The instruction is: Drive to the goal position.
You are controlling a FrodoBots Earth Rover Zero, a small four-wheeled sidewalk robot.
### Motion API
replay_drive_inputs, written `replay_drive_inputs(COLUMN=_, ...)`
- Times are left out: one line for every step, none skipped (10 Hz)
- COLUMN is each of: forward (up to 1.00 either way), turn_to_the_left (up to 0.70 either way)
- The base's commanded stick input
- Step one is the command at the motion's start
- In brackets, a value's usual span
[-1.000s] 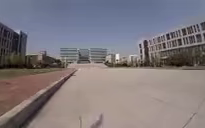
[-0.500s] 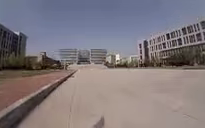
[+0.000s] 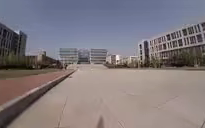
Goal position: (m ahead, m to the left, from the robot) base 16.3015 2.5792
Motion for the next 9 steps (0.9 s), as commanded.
replay_drive_inputs(forward=1.00, turn_to_the_left=0.01)
replay_drive_inputs(forward=1.00, turn_to_the_left=0.01)
replay_drive_inputs(forward=1.00, turn_to_the_left=0.01)
replay_drive_inputs(forward=1.00, turn_to_the_left=0.01)
replay_drive_inputs(forward=1.00, turn_to_the_left=0.01)
replay_drive_inputs(forward=1.00, turn_to_the_left=0.01)
replay_drive_inputs(forward=1.00, turn_to_the_left=0.01)
replay_drive_inputs(forward=1.00, turn_to_the_left=0.01)
replay_drive_inputs(forward=1.00, turn_to_the_left=0.01)
